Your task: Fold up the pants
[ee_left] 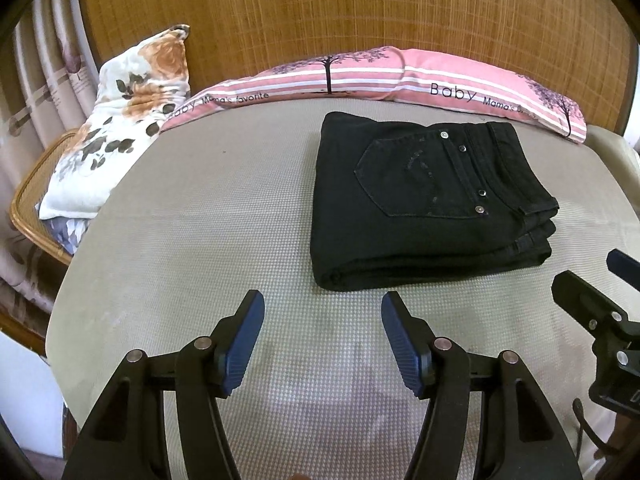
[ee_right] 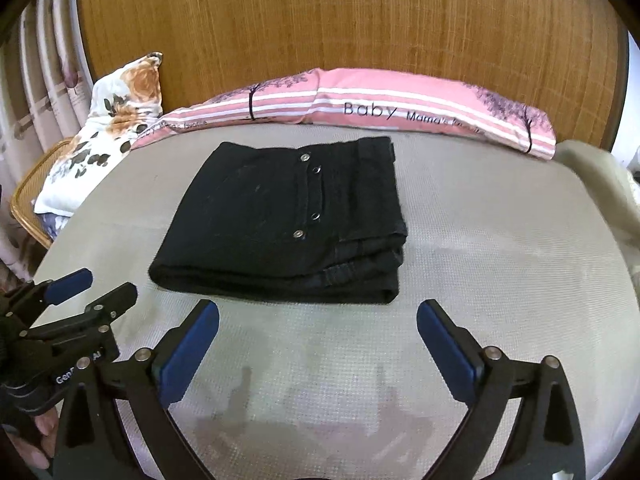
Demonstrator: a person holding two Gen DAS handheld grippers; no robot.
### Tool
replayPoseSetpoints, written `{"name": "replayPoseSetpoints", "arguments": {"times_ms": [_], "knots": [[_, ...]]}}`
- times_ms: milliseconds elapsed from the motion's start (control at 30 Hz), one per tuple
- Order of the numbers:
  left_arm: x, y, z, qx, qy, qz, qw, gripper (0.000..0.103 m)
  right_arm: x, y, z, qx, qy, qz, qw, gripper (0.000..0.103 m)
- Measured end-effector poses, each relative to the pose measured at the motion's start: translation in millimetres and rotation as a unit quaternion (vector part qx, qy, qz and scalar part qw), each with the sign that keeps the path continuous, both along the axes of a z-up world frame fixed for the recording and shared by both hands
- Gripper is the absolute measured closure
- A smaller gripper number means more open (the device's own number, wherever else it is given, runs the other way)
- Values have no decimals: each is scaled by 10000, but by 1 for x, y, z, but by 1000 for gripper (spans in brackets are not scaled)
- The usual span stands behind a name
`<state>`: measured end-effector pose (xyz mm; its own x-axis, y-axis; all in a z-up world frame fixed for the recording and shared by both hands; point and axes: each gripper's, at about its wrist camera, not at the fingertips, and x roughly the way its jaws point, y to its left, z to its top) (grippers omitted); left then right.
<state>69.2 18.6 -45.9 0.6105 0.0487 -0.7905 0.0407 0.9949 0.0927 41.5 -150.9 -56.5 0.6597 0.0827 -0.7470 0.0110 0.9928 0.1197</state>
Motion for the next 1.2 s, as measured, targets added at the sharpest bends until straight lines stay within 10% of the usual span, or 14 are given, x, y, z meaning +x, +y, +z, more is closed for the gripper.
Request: {"name": "replayPoseSetpoints", "arguments": {"times_ms": [1200], "knots": [[-3,-7,-4,103,26,-83,9999,41,4,-1,-9,-128,196,-29,9997,5]]}}
